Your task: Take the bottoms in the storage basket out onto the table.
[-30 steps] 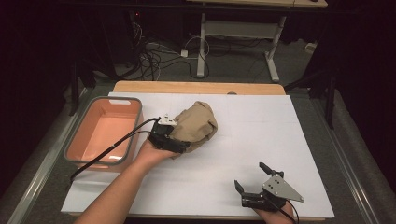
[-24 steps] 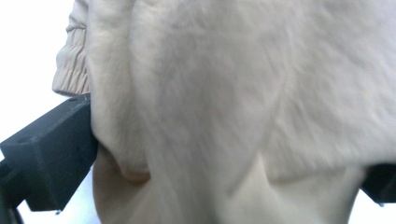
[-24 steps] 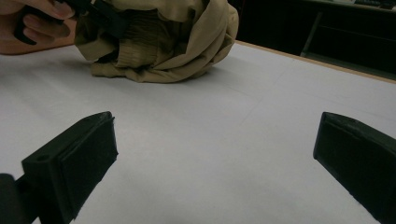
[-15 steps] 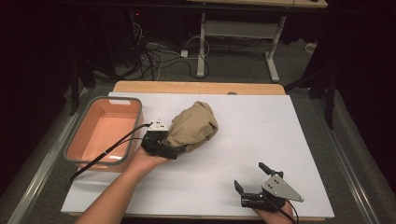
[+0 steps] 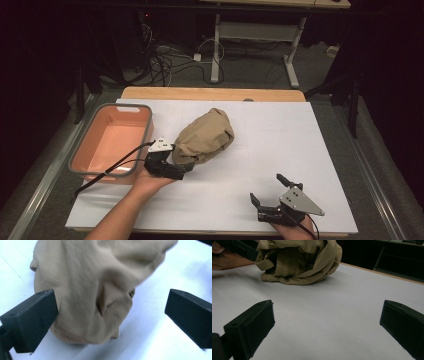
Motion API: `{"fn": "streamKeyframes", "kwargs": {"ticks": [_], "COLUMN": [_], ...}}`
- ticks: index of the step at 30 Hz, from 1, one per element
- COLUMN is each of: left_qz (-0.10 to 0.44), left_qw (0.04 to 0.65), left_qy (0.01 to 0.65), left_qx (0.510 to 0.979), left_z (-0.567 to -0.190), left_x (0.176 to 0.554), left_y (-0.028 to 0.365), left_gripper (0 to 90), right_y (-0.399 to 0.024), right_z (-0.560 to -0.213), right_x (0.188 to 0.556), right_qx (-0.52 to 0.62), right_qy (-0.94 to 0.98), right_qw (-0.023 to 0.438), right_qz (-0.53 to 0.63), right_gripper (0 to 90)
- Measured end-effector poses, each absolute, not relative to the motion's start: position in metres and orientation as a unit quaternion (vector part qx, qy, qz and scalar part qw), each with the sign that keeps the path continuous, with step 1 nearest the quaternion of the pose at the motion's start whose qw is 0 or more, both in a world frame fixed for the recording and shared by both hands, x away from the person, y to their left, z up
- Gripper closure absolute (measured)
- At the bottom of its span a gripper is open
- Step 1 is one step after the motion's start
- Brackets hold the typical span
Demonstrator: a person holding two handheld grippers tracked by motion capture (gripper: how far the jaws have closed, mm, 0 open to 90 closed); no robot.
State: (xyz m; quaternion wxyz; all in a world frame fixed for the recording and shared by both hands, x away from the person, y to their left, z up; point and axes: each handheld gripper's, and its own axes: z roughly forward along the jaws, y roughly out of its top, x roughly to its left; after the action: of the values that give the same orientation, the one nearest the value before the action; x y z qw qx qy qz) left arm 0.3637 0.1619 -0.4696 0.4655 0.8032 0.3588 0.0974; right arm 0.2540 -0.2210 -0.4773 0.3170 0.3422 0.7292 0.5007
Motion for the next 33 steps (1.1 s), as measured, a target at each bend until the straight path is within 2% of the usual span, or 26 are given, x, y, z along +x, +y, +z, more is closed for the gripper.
{"fn": "streamKeyframes", "kwargs": {"ticks": [9,26,33], "left_qz": [0.105,0.121,0.125], "left_qw": [0.494,0.553,0.561], "left_qy": [0.353,0.324,0.326], "left_qx": [0.788,0.758,0.751], "left_z": [-0.482,-0.482,-0.484], "left_x": [0.337,0.283,0.284], "left_y": [0.171,0.202,0.205], "left_gripper": [0.0,0.0,0.0], "right_y": [-0.221,-0.221,-0.224], "right_z": [-0.478,-0.479,-0.478], "right_x": [0.257,0.251,0.246], "right_qx": [0.347,0.347,0.352], "right_qy": [0.726,0.717,0.711], "right_qw": [0.315,0.320,0.326], "right_qz": [0.503,0.512,0.515], "right_gripper": [0.4,0.4,0.4]}}
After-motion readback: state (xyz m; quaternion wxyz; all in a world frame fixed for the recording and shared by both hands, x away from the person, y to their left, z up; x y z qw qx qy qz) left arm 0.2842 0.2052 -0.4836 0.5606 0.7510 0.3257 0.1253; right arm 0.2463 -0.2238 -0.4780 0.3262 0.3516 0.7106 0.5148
